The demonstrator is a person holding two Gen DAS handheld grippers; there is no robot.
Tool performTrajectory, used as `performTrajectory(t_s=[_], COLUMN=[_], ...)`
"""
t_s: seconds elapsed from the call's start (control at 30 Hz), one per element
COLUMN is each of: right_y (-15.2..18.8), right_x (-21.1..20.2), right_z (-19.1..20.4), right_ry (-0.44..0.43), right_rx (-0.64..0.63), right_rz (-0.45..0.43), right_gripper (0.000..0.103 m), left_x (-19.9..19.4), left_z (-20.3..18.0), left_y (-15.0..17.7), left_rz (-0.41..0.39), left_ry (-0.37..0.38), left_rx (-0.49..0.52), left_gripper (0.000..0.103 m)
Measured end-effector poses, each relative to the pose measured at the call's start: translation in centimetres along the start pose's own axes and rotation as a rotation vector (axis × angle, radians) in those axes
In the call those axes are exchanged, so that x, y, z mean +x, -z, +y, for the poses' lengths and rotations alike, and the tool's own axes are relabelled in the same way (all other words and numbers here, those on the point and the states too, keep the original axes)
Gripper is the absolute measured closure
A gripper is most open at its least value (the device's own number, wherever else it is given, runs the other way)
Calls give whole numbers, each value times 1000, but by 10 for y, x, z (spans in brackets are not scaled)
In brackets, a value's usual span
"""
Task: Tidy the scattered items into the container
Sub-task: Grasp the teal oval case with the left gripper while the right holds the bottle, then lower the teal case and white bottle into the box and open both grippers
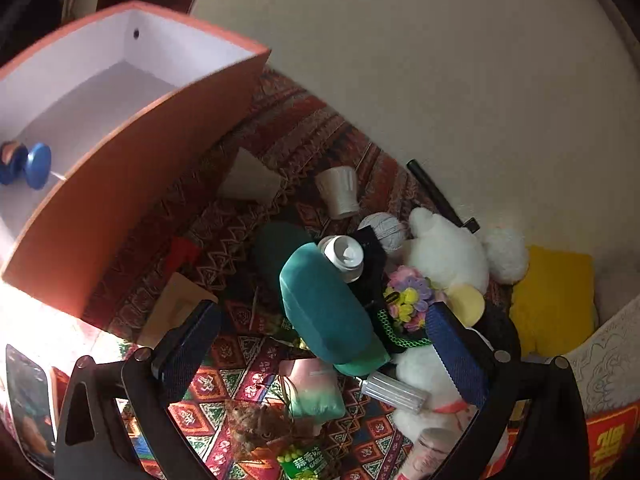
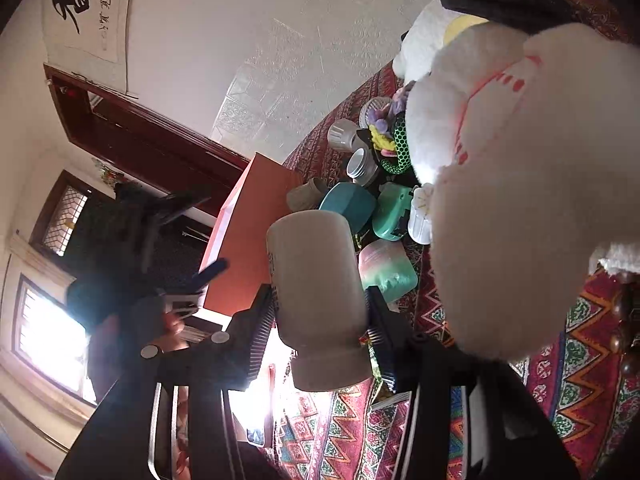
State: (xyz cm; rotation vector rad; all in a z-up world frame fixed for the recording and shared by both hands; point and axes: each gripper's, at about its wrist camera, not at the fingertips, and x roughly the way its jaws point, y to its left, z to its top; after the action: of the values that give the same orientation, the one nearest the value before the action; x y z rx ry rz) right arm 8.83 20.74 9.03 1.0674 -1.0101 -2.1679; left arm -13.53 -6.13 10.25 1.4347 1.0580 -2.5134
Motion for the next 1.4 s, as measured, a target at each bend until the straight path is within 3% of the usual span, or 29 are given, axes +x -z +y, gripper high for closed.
performTrajectory(t_s=[0.1,0.23,0.27,0.3,0.4,0.47,0.57,0.7,0.8,0.93,0.97,1.03,1.07,1.1,1.13,1.17,1.2,1.27,1.4], right_y=[-5,-8,-8,-8,-6,-6,-8,-6,-2,3,5,7,8,10,11,14,18,28,52], right_x=[-6,-1,2,4,13,14,14,15,19,17,17,15,15,16,16,17,18,19,23], right_z=[-2,2,4,4,4,1,-1,1,7,12,14,17,19,22,26,31,37,52,88], right_ry=[-12,-4,2,7,25,38,44,44,51,59,61,69,76,84,92,101,107,108,57], right_rx=[10,-5,-11,-18,-24,-13,-11,-26,-45,-68,-76,-96,-107,-120,-136,-155,-176,-219,-294], right_rz=[-9,-4,0,5,20,21,18,22,31,26,23,16,12,10,9,9,9,12,21], right_gripper=[59,59,59,59,59,59,59,59,59,59,59,59,59,59,59,59,59,59,59], left_x=[50,103,107,109,103,91,58,-12,-76,-182,-208,-251,-264,-270,-269,-268,-266,-258,-223], left_z=[26,30,21,8,-34,-49,-58,-51,-29,6,19,47,61,76,94,117,143,193,250], left_y=[-17,-23,-23,-22,-14,-8,0,13,5,-26,-34,-54,-64,-75,-85,-91,-90,-73,-30], left_rz=[63,160,152,144,79,52,52,33,-15,-212,-280,-416,-463,-483,-480,-471,-476,-499,-494], left_ry=[-45,-36,-40,-34,-74,-65,33,179,273,354,365,335,272,197,132,83,52,17,-36], left_rx=[-133,-182,-159,-116,51,93,101,121,109,75,60,15,-5,-15,-33,-75,-140,-254,-300], left_gripper=[9,11,13,35,48,59,75,78,78,81,103,103,102,83,62,12,1,1,1])
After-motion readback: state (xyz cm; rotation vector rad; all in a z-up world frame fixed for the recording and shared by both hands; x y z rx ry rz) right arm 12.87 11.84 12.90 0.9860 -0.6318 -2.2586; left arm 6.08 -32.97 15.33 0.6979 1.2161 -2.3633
